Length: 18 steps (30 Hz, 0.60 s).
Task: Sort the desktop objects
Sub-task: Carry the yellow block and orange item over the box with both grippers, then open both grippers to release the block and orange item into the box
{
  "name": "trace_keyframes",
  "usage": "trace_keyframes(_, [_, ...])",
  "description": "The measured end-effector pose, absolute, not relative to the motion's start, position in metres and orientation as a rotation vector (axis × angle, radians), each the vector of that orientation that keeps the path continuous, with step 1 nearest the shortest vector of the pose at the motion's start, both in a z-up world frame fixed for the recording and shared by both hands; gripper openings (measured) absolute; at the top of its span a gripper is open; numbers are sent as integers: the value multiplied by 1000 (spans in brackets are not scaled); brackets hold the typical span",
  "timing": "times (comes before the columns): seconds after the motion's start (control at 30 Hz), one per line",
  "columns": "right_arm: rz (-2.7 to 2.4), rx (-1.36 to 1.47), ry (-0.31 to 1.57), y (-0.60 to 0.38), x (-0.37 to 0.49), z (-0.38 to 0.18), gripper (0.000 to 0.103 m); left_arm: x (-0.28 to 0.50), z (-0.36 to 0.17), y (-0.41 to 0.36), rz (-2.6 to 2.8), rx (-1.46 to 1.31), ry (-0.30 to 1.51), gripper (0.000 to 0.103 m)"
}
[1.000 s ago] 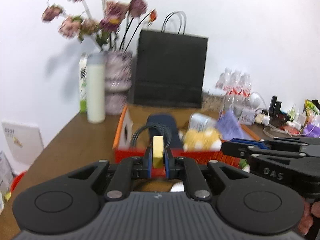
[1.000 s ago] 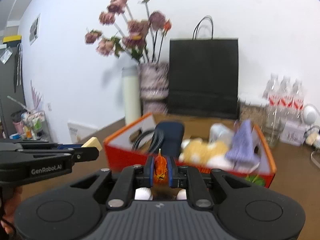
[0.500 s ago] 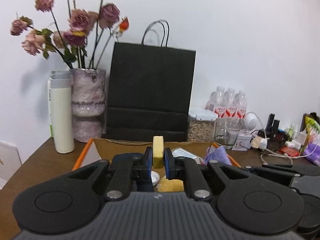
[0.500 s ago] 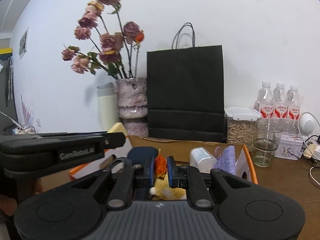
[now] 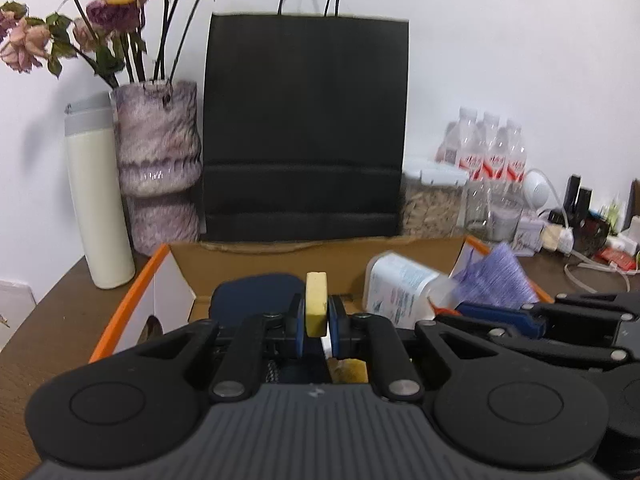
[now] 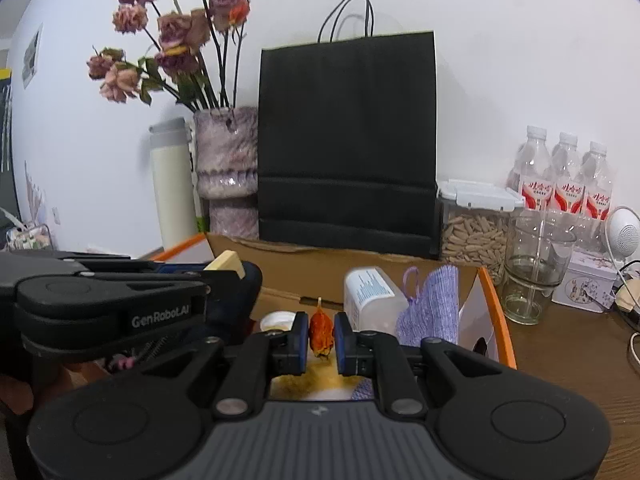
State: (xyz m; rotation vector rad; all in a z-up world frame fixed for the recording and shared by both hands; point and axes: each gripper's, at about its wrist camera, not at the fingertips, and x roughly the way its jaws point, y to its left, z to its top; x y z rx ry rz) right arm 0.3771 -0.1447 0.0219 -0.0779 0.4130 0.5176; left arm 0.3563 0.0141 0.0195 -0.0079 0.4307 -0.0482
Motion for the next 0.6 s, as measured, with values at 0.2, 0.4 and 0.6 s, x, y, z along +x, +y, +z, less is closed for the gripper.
trace_keyframes(0.2, [512,-90,439,-143,379,13,12,359,11,15,-35,-5,464,13])
trace_keyframes(0.4, [505,-80,439,-145,375,14,24,356,10,15,-23,-4,455,21])
trace_keyframes(0.6, [484,-51,410,-152,373,20,54,348,18,24,28,-39,414,71])
